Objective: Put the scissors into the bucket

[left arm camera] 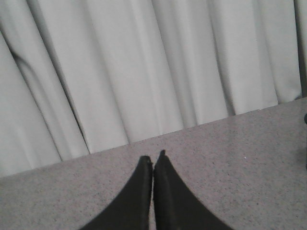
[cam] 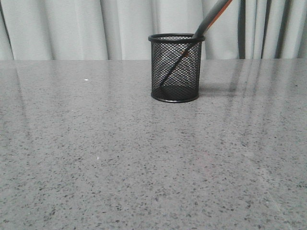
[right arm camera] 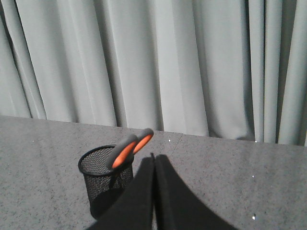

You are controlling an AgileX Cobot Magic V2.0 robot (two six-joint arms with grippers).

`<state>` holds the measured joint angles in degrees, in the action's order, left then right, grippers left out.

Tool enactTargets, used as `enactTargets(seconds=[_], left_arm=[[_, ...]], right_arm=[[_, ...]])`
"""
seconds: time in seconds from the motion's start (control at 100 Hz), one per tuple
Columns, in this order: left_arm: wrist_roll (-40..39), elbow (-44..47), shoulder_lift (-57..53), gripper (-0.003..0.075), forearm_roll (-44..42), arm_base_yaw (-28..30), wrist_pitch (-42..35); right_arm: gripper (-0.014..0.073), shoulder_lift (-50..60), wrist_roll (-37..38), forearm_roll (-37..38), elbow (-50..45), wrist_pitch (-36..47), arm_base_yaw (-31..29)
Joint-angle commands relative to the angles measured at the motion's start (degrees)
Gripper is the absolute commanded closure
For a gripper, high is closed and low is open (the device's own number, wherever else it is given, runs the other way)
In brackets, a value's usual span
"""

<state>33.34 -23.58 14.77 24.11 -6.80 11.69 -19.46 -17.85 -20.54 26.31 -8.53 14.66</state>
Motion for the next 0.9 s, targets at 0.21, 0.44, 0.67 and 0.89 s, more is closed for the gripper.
enactTargets(seconds=[0.21, 0.44, 0.67, 0.89], left_arm=[[-0.76, 7.37, -12.08, 0.0741, 6.91, 0.10, -5.71], [-0.76, 7.37, -12.25, 0.0741, 7.00, 0.10, -5.85], [-0.76, 7.37, -12.25, 0.0741, 7.00, 0.10, -5.85], [-0.76, 7.37, -12.25, 0.0741, 7.00, 0.10, -5.85]], right_arm=[[0.0659, 11.99, -0.09, -0.97, -11.13, 4.99, -0.34], [0.0659, 12.16, -0.09, -0.97, -12.85, 9.73, -0.34], [0.0659, 12.16, -0.09, -0.97, -12.85, 9.62, -0.34], [0.0659, 12.16, -0.09, -0.97, -12.85, 9.62, -0.34]])
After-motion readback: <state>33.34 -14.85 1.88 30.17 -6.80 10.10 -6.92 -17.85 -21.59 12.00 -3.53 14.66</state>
